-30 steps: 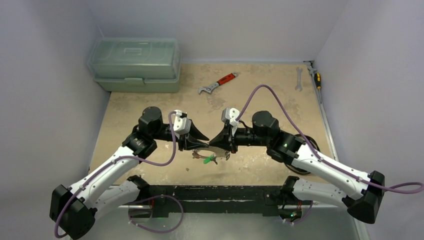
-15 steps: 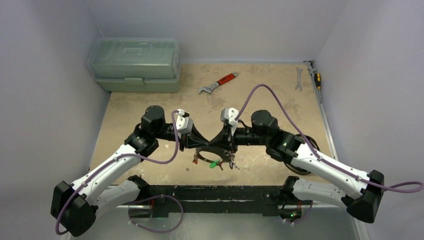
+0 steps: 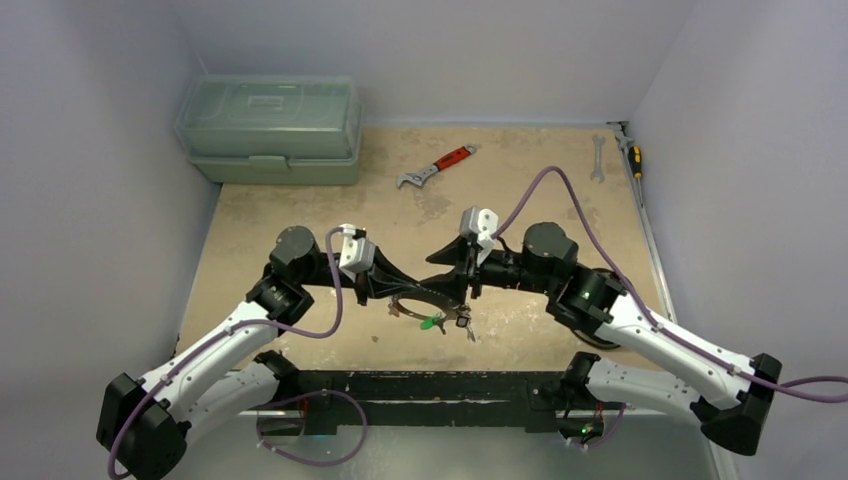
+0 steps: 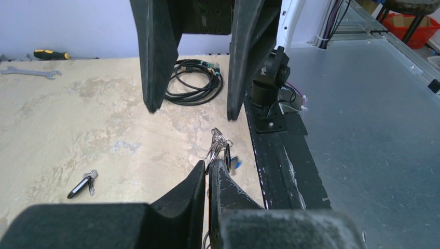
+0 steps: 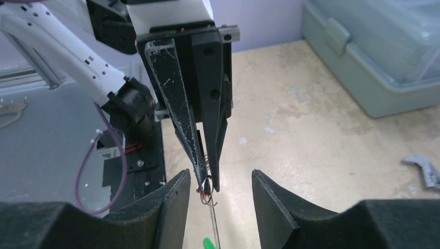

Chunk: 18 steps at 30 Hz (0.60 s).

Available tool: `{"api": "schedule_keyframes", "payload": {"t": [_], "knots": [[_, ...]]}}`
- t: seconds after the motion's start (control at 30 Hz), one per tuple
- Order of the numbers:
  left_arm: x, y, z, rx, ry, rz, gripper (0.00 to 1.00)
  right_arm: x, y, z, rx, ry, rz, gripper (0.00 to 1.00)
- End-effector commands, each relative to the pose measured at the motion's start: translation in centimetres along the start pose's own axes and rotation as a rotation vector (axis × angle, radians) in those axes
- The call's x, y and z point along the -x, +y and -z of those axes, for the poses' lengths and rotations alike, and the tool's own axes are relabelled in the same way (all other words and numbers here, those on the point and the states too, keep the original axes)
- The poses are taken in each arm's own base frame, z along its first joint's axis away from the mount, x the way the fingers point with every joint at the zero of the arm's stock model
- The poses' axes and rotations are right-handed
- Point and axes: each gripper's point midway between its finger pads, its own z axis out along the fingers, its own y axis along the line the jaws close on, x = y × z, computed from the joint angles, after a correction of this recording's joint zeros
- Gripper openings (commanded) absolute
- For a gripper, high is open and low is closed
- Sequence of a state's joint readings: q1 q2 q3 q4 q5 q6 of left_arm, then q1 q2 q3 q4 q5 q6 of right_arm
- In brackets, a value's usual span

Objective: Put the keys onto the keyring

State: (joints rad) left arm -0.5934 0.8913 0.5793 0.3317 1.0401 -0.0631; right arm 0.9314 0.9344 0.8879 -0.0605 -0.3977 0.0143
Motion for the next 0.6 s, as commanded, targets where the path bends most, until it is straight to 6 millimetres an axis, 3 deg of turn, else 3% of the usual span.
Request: {"api": "schedule_keyframes", "payload": {"t": [0.0, 0.23, 0.57], "knots": [[3.4, -0.4, -0.1, 0.003, -0.113, -0.081, 0.00, 2.7, -0.4, 1.6, -0.051, -0.108, 0.099, 0.51], [5.5, -1.5, 0.1, -0.018, -0.234, -0.062, 0.00, 1.9, 0.9, 2.7, -0.001, -0.171, 0.154, 0.47], [6.3, -2.2, 0.4, -0.037, -0.289, -0.055, 0.00, 1.1, 1.5, 1.4, 0.065, -0.142, 0.154, 0.47]]}}
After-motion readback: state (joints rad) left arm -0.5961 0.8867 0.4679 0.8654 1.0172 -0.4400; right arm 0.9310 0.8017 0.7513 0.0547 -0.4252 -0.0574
